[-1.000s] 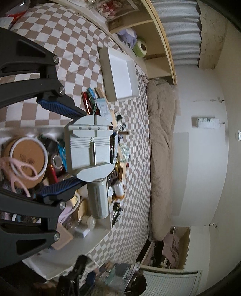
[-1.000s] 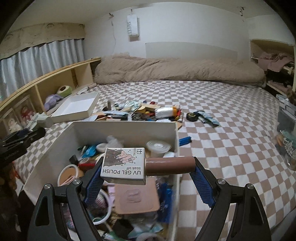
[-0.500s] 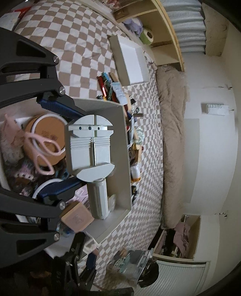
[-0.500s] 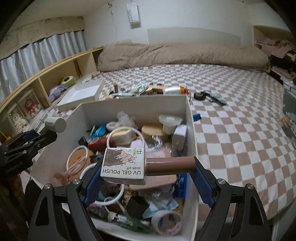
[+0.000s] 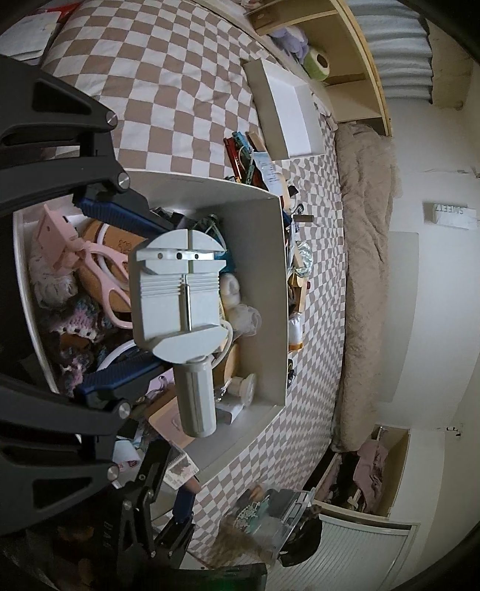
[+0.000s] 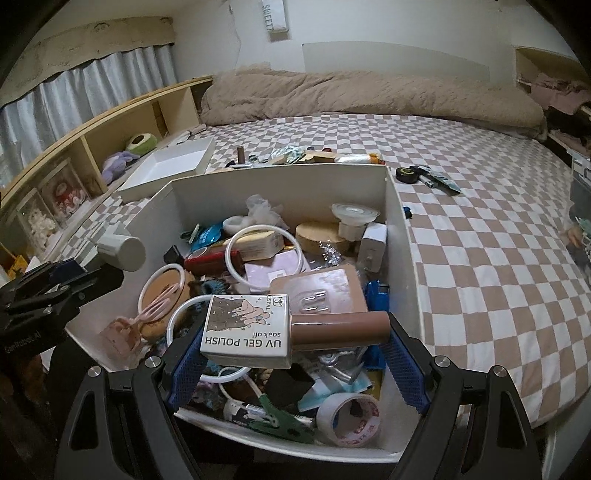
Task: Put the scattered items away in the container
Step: 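Lower the grey clip tool and gel polish into the box and open both grippers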
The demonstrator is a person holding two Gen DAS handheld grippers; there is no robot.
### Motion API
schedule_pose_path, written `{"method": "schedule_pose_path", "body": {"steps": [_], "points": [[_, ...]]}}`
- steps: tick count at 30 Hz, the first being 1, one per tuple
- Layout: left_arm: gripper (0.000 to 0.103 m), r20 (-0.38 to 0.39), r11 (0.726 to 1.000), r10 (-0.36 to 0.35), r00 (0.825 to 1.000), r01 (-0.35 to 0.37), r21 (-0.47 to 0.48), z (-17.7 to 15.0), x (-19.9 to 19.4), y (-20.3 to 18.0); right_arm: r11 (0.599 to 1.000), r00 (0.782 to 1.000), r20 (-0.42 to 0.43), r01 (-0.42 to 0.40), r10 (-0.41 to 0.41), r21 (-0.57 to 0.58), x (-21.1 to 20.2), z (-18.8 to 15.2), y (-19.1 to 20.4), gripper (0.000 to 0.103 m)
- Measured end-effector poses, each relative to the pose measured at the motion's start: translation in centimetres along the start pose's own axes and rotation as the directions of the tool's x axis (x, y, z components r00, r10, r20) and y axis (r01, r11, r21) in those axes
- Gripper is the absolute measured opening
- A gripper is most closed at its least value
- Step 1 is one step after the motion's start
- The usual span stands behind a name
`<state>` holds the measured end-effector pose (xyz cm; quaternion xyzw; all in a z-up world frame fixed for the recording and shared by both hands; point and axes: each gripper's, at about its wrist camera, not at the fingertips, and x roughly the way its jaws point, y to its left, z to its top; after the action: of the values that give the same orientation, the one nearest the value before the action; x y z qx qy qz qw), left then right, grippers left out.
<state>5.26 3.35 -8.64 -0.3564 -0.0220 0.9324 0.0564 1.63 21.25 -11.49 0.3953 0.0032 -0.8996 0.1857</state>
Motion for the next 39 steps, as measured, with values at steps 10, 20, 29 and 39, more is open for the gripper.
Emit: {"method": "schedule_pose_path", "body": {"steps": [10,20,29,39], "points": [[0.064,-0.021,1.0,-0.01,1.0,0.01,-0.001,-0.7,-0.2,-0.4,0.997,0.997,-0.067,0.046,-0.049,-0.057,0.2,-0.6,1.2,0.087],[0.064,-0.068,1.0,-0.022,0.997,0.021,-0.014,-1.3,-0.2,0.2,0.999,0.998,-0.057,0.02,-0.023,-0.036,-0.3,-0.7,1.0,0.095],[0.064,-0.162,0.999,-0.045,0.986,0.044,-0.007,-1.8,0.1,0.5,1.0,1.0,-0.016,-0.009,0.009,0.006,-0.9,-0.2,0.4,0.095],[0.086,-0.22,0.994,-0.062,0.974,0.041,-0.098,-2.4,0.9,0.5,0.999,1.0,-0.01,-0.025,0.026,0.021,-0.9,0.0,0.0,0.095]]}}
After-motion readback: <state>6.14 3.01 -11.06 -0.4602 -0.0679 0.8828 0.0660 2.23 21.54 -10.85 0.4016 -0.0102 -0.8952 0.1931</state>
